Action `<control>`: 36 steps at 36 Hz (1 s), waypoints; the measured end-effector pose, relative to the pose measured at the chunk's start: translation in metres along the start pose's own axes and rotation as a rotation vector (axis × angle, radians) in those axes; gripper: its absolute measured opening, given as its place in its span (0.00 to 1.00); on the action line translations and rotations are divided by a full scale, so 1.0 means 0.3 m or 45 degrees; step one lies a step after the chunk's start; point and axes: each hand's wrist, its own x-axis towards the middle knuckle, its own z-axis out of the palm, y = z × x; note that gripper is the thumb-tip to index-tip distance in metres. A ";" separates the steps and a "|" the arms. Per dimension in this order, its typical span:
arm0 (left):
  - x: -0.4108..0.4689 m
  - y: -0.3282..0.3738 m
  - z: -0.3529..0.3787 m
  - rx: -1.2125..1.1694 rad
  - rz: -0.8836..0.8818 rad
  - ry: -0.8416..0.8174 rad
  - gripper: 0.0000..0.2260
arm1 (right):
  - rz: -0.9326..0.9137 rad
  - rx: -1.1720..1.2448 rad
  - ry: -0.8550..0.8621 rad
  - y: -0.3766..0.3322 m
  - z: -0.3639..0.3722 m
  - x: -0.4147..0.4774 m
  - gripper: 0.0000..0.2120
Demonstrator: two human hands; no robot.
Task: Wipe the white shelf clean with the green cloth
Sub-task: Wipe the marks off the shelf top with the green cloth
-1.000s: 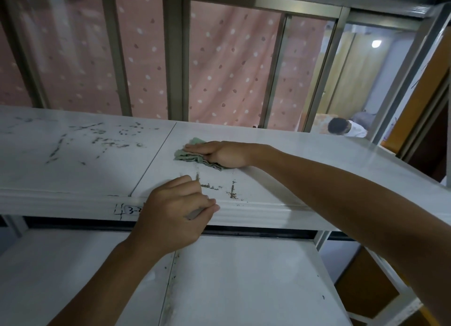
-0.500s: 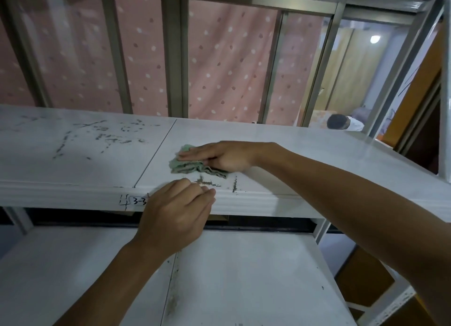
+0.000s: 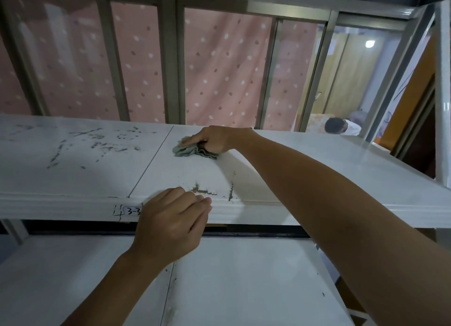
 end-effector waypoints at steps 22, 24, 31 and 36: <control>-0.081 -0.168 -0.110 0.011 -0.112 -0.103 0.09 | 0.314 -0.119 0.134 0.107 0.110 -0.344 0.25; -0.108 -0.219 -0.144 0.069 -0.132 -0.097 0.14 | 0.363 -0.154 0.078 0.091 0.134 -0.348 0.25; -0.144 -0.286 -0.188 -0.008 -0.222 -0.058 0.14 | 0.415 -0.583 -0.115 -0.054 0.112 -0.440 0.24; -0.149 -0.283 -0.186 -0.059 -0.215 -0.002 0.11 | 0.217 -0.928 0.137 -0.082 0.155 -0.506 0.21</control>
